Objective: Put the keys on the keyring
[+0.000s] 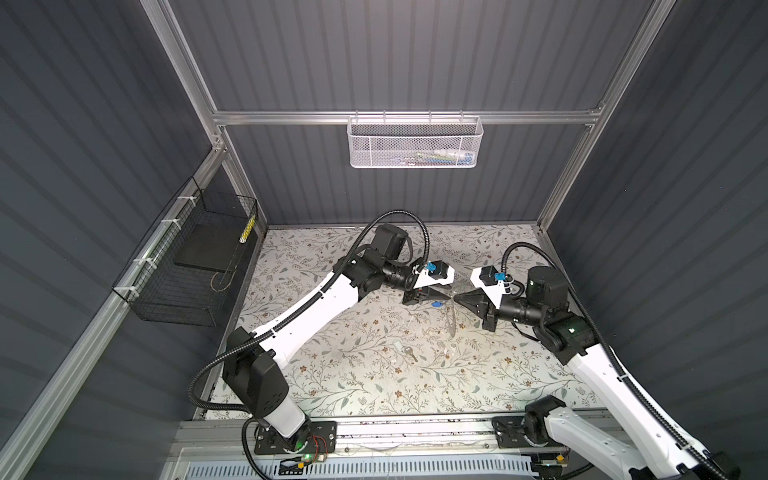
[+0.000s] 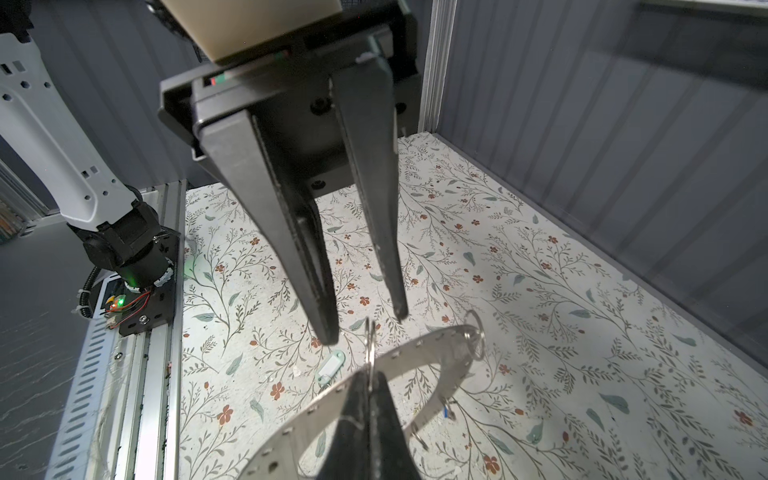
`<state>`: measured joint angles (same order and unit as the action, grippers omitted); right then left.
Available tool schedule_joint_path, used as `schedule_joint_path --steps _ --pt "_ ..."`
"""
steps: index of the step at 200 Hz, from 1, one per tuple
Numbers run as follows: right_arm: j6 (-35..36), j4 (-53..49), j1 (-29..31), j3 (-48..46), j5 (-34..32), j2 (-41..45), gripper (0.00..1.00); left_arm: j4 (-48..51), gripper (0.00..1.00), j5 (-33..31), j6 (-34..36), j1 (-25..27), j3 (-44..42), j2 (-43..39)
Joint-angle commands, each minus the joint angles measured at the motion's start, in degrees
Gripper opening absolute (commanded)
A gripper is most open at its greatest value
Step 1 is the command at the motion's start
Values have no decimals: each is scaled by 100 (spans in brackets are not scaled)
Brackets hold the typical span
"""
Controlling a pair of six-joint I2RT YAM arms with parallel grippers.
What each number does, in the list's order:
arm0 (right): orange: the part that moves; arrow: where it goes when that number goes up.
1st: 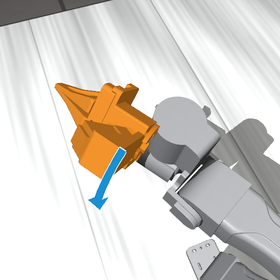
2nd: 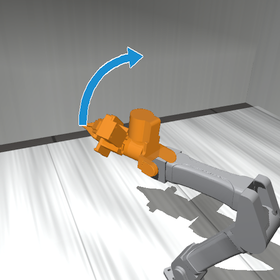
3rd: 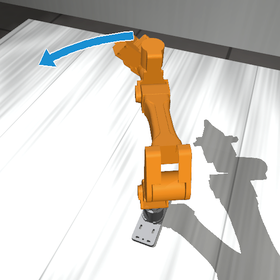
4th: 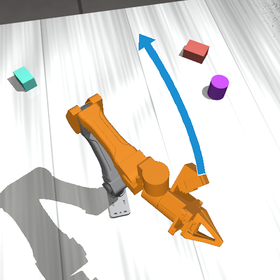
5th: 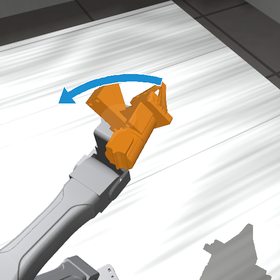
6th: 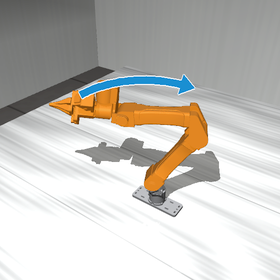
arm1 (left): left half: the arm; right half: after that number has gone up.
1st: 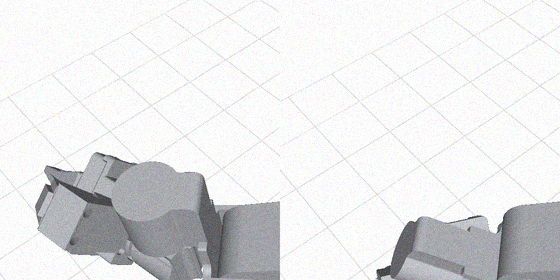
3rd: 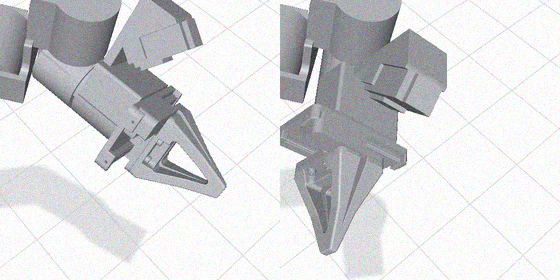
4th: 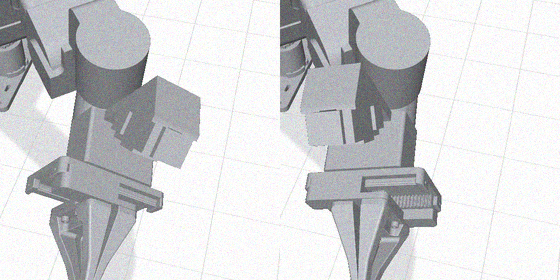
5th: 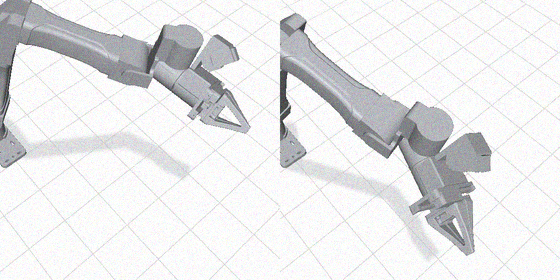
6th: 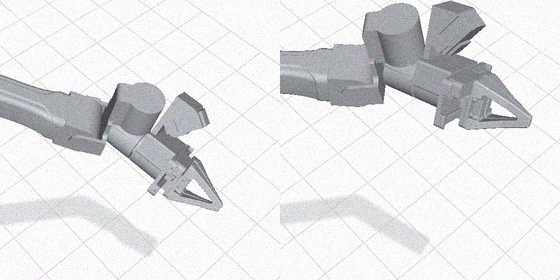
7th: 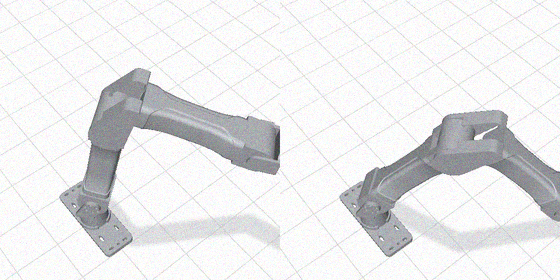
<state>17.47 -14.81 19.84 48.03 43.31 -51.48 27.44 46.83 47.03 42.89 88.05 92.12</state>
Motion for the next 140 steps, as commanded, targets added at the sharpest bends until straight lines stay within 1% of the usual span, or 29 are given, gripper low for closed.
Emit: schedule_joint_path --steps 1,70,90,101,112,140 --pt "81 29 20 224 86 -1 0 148 25 -8 71 21 186 -18" --pt "89 48 56 259 143 -99 0 139 20 36 61 42 239 65" --pt "98 50 64 259 143 -107 0 145 17 35 64 49 244 87" --pt "95 46 72 259 143 -117 0 148 12 54 66 49 256 96" --pt "108 31 75 268 143 -125 0 148 9 63 61 55 273 111" --pt "123 44 81 268 112 -108 0 196 8 43 105 61 274 127"
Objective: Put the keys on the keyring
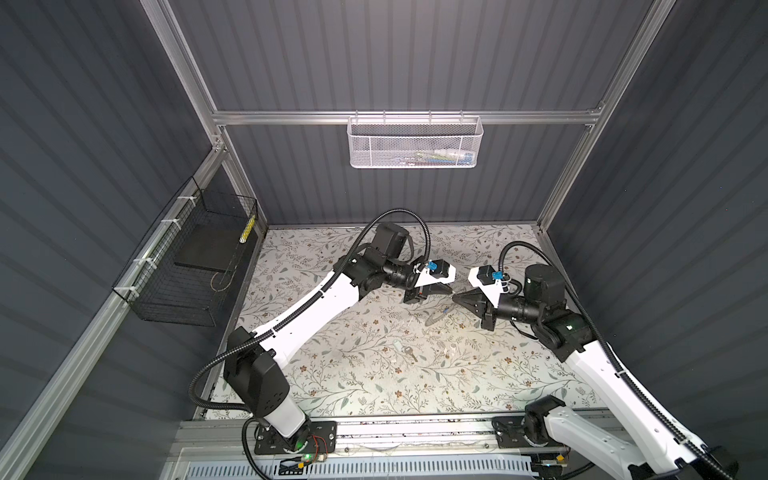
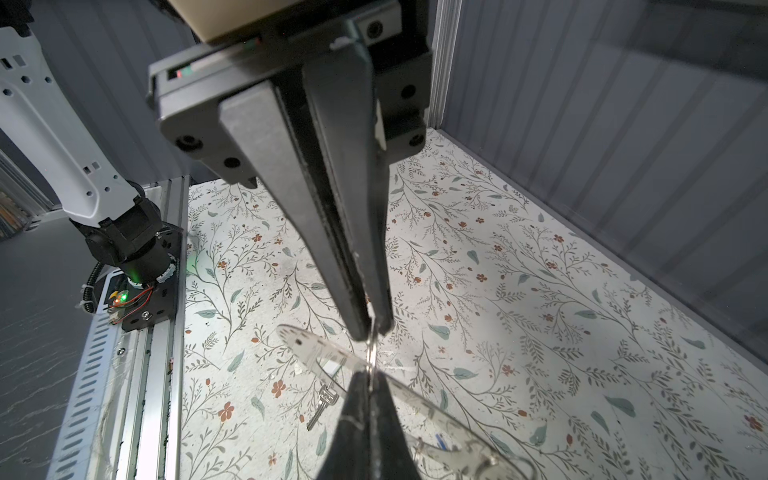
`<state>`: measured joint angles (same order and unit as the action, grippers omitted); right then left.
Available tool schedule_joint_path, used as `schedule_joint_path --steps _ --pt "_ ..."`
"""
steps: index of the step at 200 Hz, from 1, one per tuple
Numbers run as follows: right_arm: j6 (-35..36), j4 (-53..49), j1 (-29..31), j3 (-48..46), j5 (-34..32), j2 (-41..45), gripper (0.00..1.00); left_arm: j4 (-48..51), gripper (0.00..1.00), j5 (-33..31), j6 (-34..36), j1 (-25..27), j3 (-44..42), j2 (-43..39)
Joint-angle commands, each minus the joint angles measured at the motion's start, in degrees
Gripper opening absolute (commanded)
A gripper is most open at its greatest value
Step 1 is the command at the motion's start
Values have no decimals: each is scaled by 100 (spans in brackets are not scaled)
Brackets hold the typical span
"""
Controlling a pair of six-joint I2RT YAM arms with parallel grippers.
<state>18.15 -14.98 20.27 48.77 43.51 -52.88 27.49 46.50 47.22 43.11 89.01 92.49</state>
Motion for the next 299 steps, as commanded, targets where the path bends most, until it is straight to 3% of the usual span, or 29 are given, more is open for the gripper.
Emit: schedule_joint_path --steps 1,24,83,130,150,180,205,267,299 --pt "56 59 38 194 90 32 0 193 8 73 94 39 178 92" --pt "82 49 35 211 87 41 0 232 14 70 112 36 201 133" --pt "107 40 46 229 88 28 0 326 15 51 186 39 248 208" --pt "127 25 47 231 79 -2 2 346 2 93 221 36 292 235" --pt "143 -16 47 221 -10 10 9 333 0 161 209 38 279 219" --pt "222 -96 46 88 -428 172 30 102 0 177 184 4 42 91" --pt "183 -100 38 -122 -782 368 39 -301 0 346 -64 -136 -233 -52" --pt "-154 -63 62 -684 -821 555 43 -692 0 289 -582 -772 -1034 -603" --pt "-195 175 406 -1017 -951 499 42 -735 0 75 -773 -1250 -1482 -1096"
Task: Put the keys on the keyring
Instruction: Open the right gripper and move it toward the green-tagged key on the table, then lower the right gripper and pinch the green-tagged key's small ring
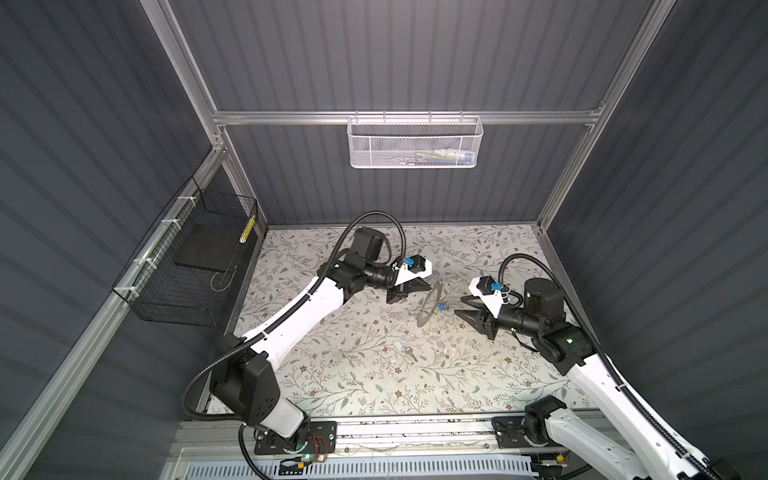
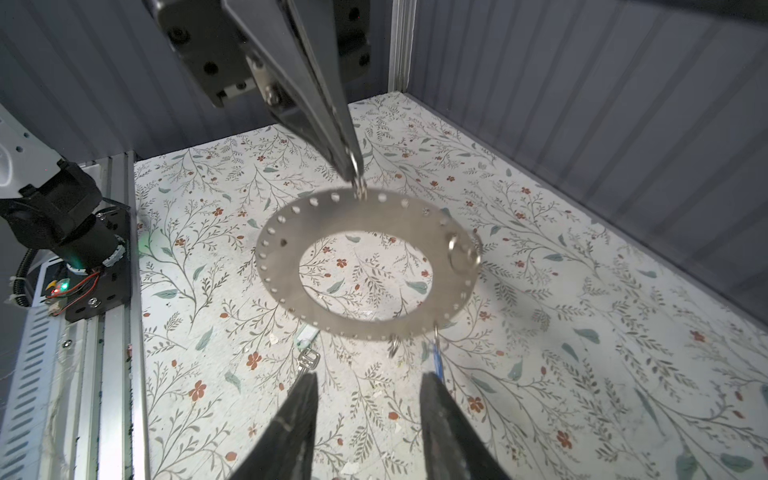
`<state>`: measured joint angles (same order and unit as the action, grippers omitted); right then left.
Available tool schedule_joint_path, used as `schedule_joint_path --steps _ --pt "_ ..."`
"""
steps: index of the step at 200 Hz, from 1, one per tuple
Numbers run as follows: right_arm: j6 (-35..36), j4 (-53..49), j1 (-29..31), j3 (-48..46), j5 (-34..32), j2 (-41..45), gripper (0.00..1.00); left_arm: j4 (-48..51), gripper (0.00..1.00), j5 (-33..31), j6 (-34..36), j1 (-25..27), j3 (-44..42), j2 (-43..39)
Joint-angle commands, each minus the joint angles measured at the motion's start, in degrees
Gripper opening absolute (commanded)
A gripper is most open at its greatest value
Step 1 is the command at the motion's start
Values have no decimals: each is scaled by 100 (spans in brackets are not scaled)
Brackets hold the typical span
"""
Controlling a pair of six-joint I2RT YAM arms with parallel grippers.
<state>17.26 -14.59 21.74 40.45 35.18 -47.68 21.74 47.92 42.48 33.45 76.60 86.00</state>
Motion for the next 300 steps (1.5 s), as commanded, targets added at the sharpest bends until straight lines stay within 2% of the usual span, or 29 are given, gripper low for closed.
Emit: schedule_joint_path --steps 1,55,86,145,198,245,300 --pt "-103 133 286 -185 -139 -35 42 -156 0 -74 -304 -303 -259 -458" --pt "-426 600 1576 -407 -837 -865 41 -30 0 -687 -507 -967 -1036 -1414" --pt "321 592 2201 -358 -1106 -1504 40 -64 0 -930 -631 -1306 -1454 -1900" --pt "1434 16 2284 580 -1103 -3378 39 -74 0 -1364 -755 -1559 -2033 -2691" --pt "2623 -656 2295 1560 -1223 -4771 40 -161 0 -1770 -821 -1623 -2217 -2988" --pt "3085 -1131 2309 2152 -1376 -5386 43 -176 0 -1774 -837 -1623 -2322 -3062" --pt "3306 -1003 2370 2309 -1531 -5703 43 -325 0 -1555 -976 -1623 -2316 -2881"
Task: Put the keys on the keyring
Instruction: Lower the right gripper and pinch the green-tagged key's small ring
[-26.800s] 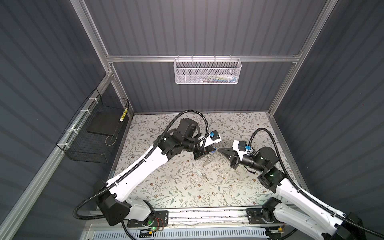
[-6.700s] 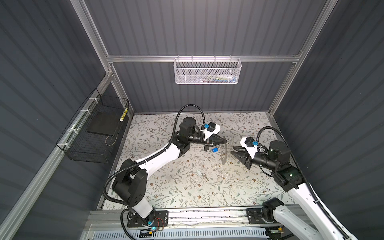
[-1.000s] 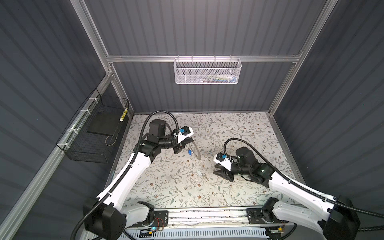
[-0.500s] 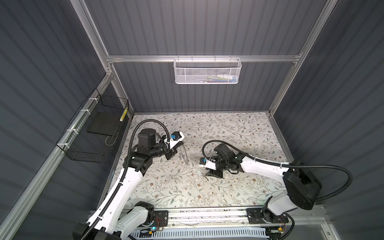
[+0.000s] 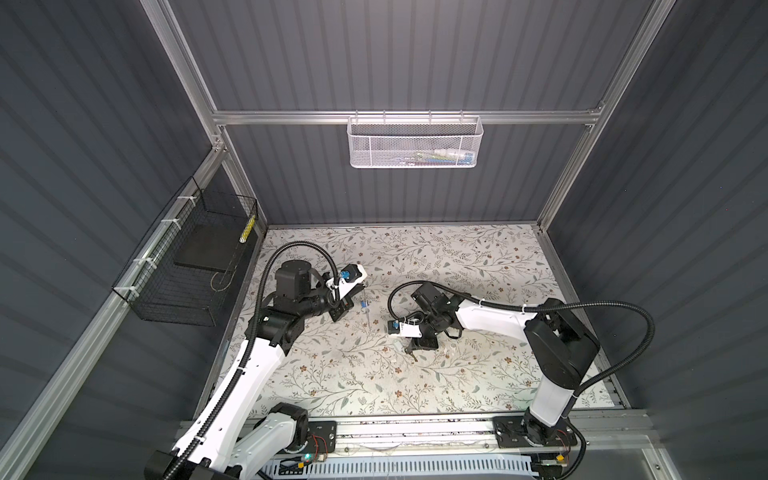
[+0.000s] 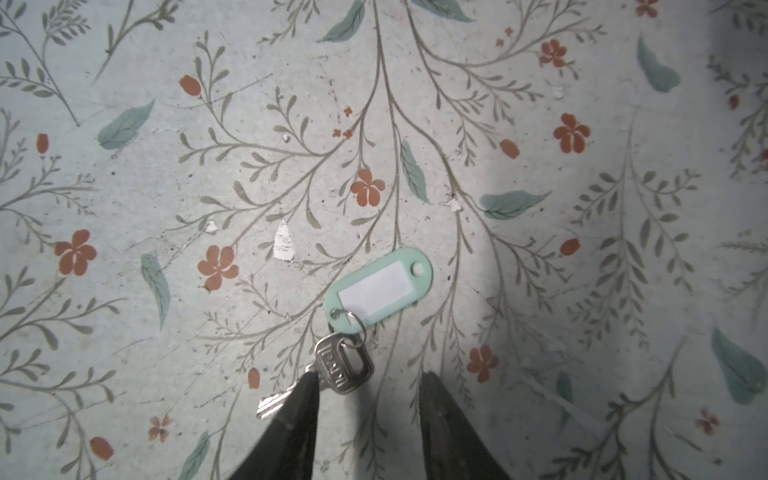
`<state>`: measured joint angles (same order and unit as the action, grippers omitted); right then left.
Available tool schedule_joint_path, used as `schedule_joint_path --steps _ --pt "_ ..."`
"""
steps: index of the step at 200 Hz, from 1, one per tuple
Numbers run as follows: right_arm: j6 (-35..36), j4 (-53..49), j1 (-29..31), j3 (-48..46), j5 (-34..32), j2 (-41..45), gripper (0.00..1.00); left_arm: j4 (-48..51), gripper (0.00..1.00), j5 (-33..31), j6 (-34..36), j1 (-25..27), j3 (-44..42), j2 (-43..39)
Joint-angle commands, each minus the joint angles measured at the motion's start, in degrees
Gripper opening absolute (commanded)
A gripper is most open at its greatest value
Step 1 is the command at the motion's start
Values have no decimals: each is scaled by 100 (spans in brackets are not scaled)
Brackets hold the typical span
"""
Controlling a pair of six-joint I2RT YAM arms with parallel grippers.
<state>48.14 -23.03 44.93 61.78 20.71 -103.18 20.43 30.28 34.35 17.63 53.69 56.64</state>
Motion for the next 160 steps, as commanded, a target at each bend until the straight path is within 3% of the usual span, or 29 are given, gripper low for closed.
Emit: schedule_joint_path --steps 1,26,105,160 --pt "211 -159 51 185 -85 -161 43 -200 0 212 -168 -40 -25 56" --pt "192 -30 78 256 -348 -248 42 -257 0 268 -246 -40 -20 106" --pt "462 -136 209 385 56 -511 39 -330 0 359 -227 -40 -98 164" --pt "327 -155 270 317 -284 -497 31 -461 0 453 -262 -40 -186 178"
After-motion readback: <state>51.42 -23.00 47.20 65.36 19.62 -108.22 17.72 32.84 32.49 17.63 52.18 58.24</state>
